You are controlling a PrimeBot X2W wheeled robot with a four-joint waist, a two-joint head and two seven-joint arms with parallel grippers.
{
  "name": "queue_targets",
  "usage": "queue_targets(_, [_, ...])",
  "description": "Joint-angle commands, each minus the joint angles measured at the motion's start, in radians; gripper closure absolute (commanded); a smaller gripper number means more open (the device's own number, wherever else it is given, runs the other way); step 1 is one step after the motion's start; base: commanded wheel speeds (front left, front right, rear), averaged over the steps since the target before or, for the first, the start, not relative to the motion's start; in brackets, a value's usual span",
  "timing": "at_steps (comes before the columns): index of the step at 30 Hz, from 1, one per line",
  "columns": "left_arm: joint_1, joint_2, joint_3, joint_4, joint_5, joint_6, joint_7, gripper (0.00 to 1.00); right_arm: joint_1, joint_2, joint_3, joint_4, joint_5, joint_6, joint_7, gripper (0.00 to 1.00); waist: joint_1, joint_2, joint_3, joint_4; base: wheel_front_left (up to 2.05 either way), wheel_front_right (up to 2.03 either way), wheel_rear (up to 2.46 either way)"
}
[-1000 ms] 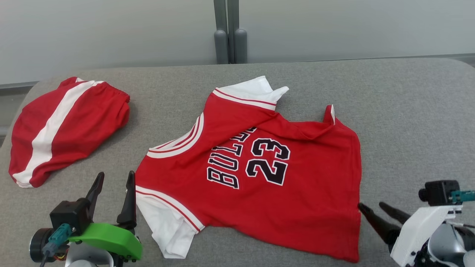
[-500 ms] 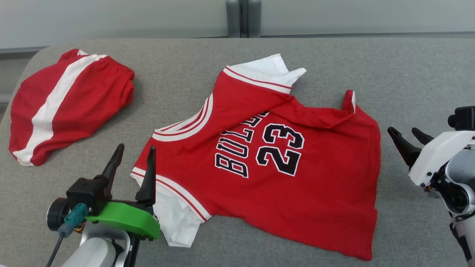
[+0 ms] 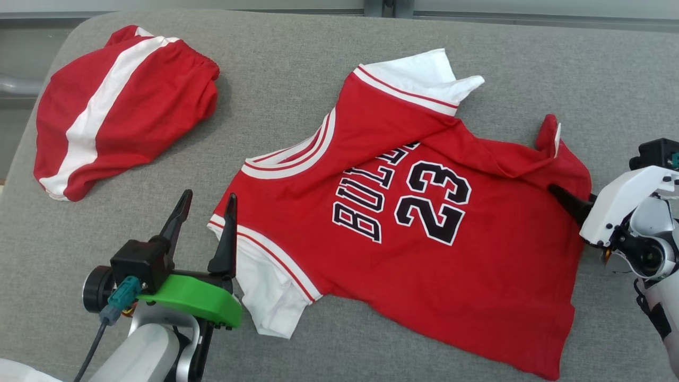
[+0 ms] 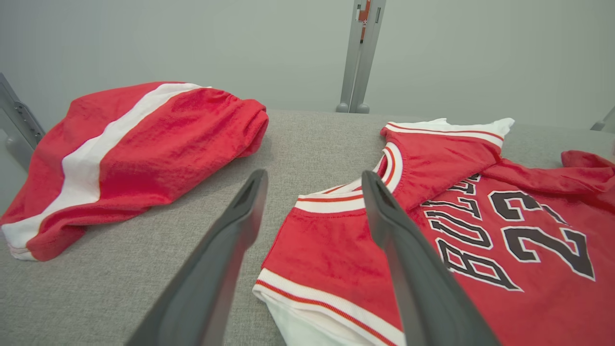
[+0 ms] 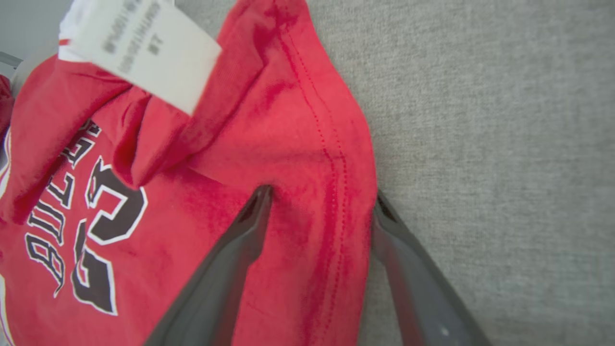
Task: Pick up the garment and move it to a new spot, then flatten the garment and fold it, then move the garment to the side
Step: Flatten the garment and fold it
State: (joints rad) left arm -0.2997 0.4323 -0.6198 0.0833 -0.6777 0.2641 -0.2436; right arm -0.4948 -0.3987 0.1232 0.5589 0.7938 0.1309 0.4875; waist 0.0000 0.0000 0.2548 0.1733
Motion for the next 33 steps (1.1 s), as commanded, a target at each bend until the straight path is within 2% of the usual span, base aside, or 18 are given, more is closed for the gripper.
queue_targets(1, [-0.018,0.000,0.000,0.005,0.005,-0.003,-0.005,0.00,-0.012,-0.009,0.014,0.018,0.012,0.000,-0.010,1.00,0.0000,0.0000,0.003,0.004,0.00,0.00,0.00])
queue_targets(12, [-0.045,0.011,0.002,-0.009,0.019,0.004,0.002,0.00,-0.190,-0.092,0.038,0.095,0.064,0.000,-0.147,1.00,0.0000,0.0000,0.076,0.031,0.00,0.00,0.00])
queue_targets(18, [-0.066,0.003,-0.006,-0.020,0.030,0.008,0.006,0.00,-0.324,-0.143,0.051,0.201,0.043,0.000,-0.219,1.00,0.0000,0.0000,0.117,0.059,0.00,0.00,0.00])
queue_targets(19, [-0.066,0.001,-0.008,-0.019,0.031,0.008,0.005,0.00,-0.339,-0.148,0.055,0.219,0.036,-0.001,-0.228,0.88,0.0000,0.0000,0.118,0.061,0.00,0.00,0.00])
queue_targets(20, [-0.067,-0.001,-0.009,-0.015,0.031,0.007,0.004,0.00,-0.352,-0.148,0.062,0.242,0.030,-0.001,-0.237,0.41,0.0000,0.0000,0.117,0.062,0.00,0.00,0.00])
queue_targets(21, [-0.067,-0.003,-0.009,-0.011,0.030,0.006,0.003,0.00,-0.360,-0.144,0.069,0.256,0.027,-0.001,-0.245,0.00,0.0000,0.0000,0.114,0.062,0.00,0.00,0.00])
queue_targets(27, [-0.046,-0.008,-0.006,0.014,0.016,-0.002,-0.004,0.00,-0.347,-0.120,0.132,0.299,0.003,0.000,-0.325,0.00,0.0000,0.0000,0.050,0.031,0.00,0.00,0.00])
queue_targets(33, [-0.010,0.014,-0.003,0.026,0.000,-0.005,0.004,0.00,-0.281,-0.095,0.191,0.239,-0.013,0.000,-0.437,0.00,0.0000,0.0000,-0.054,-0.039,0.00,0.00,0.00])
